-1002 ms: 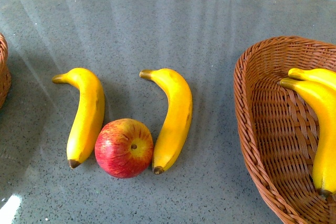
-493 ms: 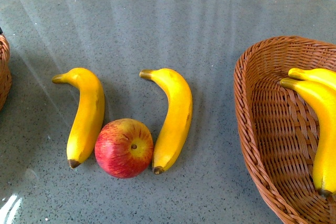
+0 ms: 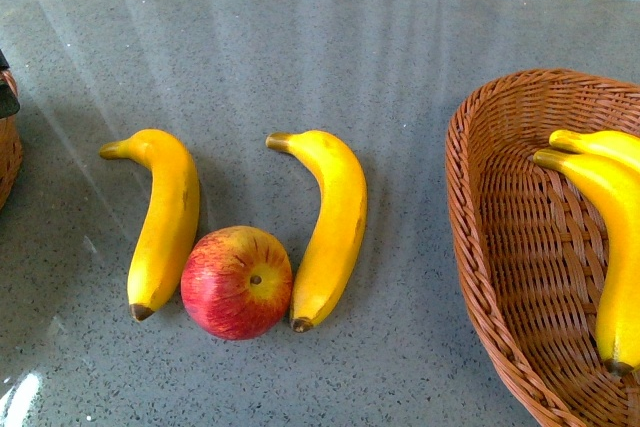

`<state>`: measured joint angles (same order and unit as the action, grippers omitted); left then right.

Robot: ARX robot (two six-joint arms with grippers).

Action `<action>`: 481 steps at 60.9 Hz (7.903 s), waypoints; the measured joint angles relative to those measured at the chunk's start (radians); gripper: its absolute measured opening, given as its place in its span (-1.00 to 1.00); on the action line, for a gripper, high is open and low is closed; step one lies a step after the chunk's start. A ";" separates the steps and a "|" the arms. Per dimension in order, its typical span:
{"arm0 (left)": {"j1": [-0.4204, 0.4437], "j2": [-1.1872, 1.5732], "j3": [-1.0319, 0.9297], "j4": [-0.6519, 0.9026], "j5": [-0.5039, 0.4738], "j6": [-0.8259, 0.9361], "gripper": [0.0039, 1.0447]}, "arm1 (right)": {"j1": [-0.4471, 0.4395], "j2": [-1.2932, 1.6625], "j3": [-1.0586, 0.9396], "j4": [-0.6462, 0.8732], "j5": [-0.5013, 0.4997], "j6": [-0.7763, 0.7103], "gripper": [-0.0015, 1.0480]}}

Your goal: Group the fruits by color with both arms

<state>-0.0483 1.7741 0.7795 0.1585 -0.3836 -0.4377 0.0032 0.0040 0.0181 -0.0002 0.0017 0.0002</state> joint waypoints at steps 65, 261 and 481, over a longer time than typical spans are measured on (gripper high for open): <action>-0.673 -0.249 -0.184 -0.056 -0.047 -0.124 0.83 | 0.000 0.000 0.000 0.000 0.000 0.000 0.82; -0.709 0.008 -0.195 0.031 0.040 -0.222 0.37 | 0.000 0.000 0.000 0.000 0.000 0.000 0.82; 0.050 -1.521 -0.768 0.096 0.383 0.427 -0.98 | 0.000 0.000 0.000 0.000 -0.002 0.000 0.82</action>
<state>0.0013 0.2527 0.0120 0.2543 -0.0002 -0.0105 0.0032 0.0040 0.0181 -0.0002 -0.0002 0.0002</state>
